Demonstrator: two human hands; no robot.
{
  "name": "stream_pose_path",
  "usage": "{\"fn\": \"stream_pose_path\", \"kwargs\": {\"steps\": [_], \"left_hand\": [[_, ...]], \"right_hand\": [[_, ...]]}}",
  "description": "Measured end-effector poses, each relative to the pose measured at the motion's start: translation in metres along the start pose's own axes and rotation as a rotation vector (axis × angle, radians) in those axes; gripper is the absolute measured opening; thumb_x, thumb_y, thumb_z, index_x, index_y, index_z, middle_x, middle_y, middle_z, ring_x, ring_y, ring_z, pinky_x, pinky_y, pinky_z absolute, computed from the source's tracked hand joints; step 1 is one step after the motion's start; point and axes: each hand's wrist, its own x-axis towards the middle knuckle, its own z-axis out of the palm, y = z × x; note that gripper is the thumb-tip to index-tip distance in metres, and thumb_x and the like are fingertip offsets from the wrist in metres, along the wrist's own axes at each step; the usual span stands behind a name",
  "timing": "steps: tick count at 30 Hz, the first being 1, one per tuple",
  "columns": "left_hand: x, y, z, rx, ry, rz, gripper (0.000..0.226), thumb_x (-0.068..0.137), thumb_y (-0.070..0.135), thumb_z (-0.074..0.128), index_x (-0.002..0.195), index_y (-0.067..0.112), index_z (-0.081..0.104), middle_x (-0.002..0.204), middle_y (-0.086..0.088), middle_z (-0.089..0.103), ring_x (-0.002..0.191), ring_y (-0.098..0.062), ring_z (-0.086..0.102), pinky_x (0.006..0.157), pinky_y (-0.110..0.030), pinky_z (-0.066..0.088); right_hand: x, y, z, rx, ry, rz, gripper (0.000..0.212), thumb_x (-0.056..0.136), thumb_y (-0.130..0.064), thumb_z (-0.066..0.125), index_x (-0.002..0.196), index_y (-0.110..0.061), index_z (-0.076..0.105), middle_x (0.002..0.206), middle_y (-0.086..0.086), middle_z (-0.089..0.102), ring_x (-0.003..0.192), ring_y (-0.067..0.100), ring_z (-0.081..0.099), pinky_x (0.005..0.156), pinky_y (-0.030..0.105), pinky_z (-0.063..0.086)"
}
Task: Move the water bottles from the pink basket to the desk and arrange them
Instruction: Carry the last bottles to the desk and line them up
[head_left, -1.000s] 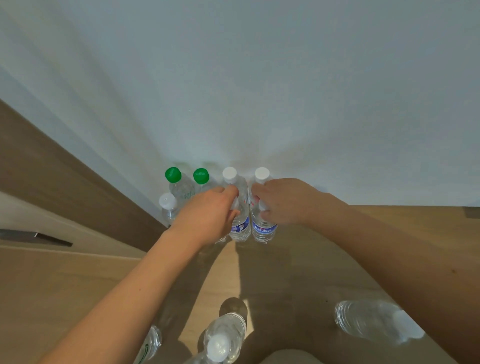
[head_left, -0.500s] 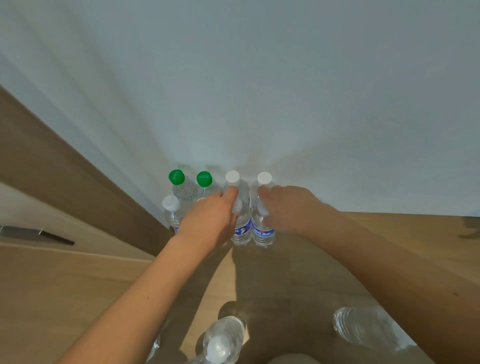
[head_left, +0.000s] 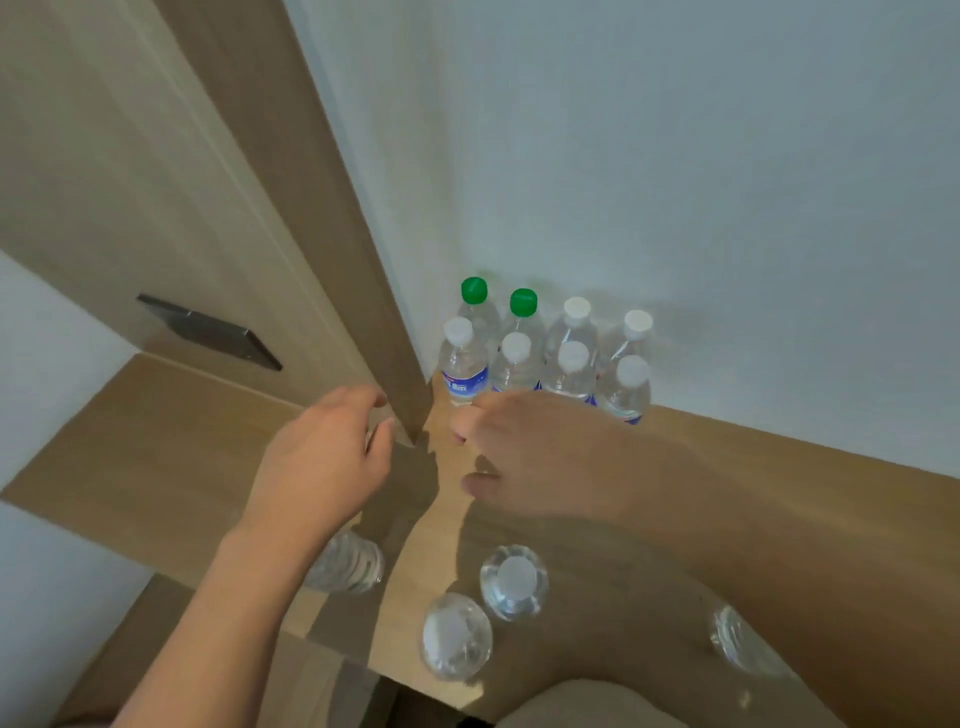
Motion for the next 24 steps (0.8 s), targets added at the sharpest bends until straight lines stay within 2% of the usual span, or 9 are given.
{"fn": "stream_pose_path", "kwargs": {"steps": [4,7,10,12,14,17,19,21,24], "left_hand": [[-0.03,-0.029,0.0,0.009,-0.041,-0.106,0.035,0.091,0.037,0.058,0.121,0.019,0.061,0.103,-0.004,0.057,0.099,-0.029,0.06,0.081,-0.04,0.05],[-0.051,-0.04,0.001,0.043,-0.107,-0.178,0.043,0.092,0.044,0.056,0.128,0.021,0.057,0.115,-0.005,0.052,0.109,-0.029,0.056,0.09,-0.041,0.048],[-0.067,-0.047,0.003,0.043,-0.139,-0.229,0.048,0.092,0.049,0.054,0.132,0.023,0.054,0.12,-0.005,0.05,0.113,-0.029,0.053,0.094,-0.041,0.046],[-0.075,-0.051,0.005,0.041,-0.16,-0.255,0.053,0.091,0.055,0.053,0.134,0.024,0.052,0.124,-0.004,0.048,0.114,-0.028,0.053,0.093,-0.041,0.047],[-0.08,-0.052,0.008,0.045,-0.207,-0.289,0.058,0.089,0.058,0.052,0.137,0.025,0.047,0.129,-0.003,0.046,0.116,-0.028,0.052,0.093,-0.04,0.048],[-0.084,-0.053,0.012,0.047,-0.269,-0.323,0.061,0.089,0.058,0.053,0.14,0.027,0.042,0.132,-0.002,0.047,0.114,-0.025,0.055,0.088,-0.038,0.05],[-0.085,-0.054,0.015,0.046,-0.276,-0.335,0.054,0.09,0.055,0.053,0.134,0.026,0.045,0.125,-0.001,0.056,0.105,-0.024,0.061,0.08,-0.036,0.052],[-0.086,-0.057,0.017,0.041,-0.268,-0.344,0.041,0.091,0.051,0.053,0.119,0.023,0.05,0.103,-0.001,0.065,0.086,-0.023,0.064,0.069,-0.035,0.054],[-0.086,-0.059,0.02,0.004,-0.241,-0.361,0.028,0.091,0.048,0.055,0.095,0.021,0.048,0.074,0.001,0.059,0.065,-0.02,0.059,0.051,-0.032,0.044]], "right_hand": [[0.006,-0.034,0.018,-0.028,-0.128,-0.133,0.039,0.093,-0.042,0.055,0.123,-0.016,0.052,0.119,0.005,0.058,0.11,0.027,0.056,0.092,0.042,0.048],[0.007,-0.05,0.028,-0.073,-0.267,-0.196,0.05,0.09,-0.055,0.058,0.124,-0.019,0.051,0.116,0.003,0.058,0.108,0.024,0.056,0.091,0.041,0.047],[0.003,-0.06,0.034,-0.164,-0.381,-0.202,0.061,0.082,-0.064,0.063,0.123,-0.02,0.051,0.115,-0.001,0.06,0.105,0.022,0.057,0.073,0.033,0.042],[0.001,-0.066,0.039,-0.264,-0.383,-0.225,0.059,0.078,-0.063,0.067,0.117,-0.02,0.056,0.108,-0.002,0.063,0.097,0.022,0.059,0.061,0.029,0.032],[0.0,-0.071,0.045,-0.332,-0.367,-0.251,0.055,0.076,-0.061,0.07,0.109,-0.018,0.062,0.1,-0.001,0.065,0.091,0.021,0.06,0.062,0.031,0.032],[0.0,-0.073,0.056,-0.342,-0.402,-0.25,0.046,0.078,-0.051,0.073,0.107,-0.016,0.064,0.099,0.0,0.064,0.089,0.021,0.06,0.067,0.033,0.037],[0.001,-0.072,0.063,-0.321,-0.411,-0.253,0.04,0.081,-0.042,0.073,0.108,-0.015,0.062,0.101,0.001,0.063,0.09,0.021,0.06,0.072,0.033,0.045],[0.003,-0.07,0.072,-0.282,-0.381,-0.275,0.037,0.081,-0.035,0.072,0.109,-0.015,0.06,0.102,0.002,0.063,0.091,0.022,0.061,0.077,0.035,0.052],[0.007,-0.066,0.083,-0.225,-0.321,-0.32,0.042,0.081,-0.034,0.069,0.115,-0.016,0.052,0.105,0.003,0.063,0.094,0.026,0.06,0.078,0.041,0.053]]}}
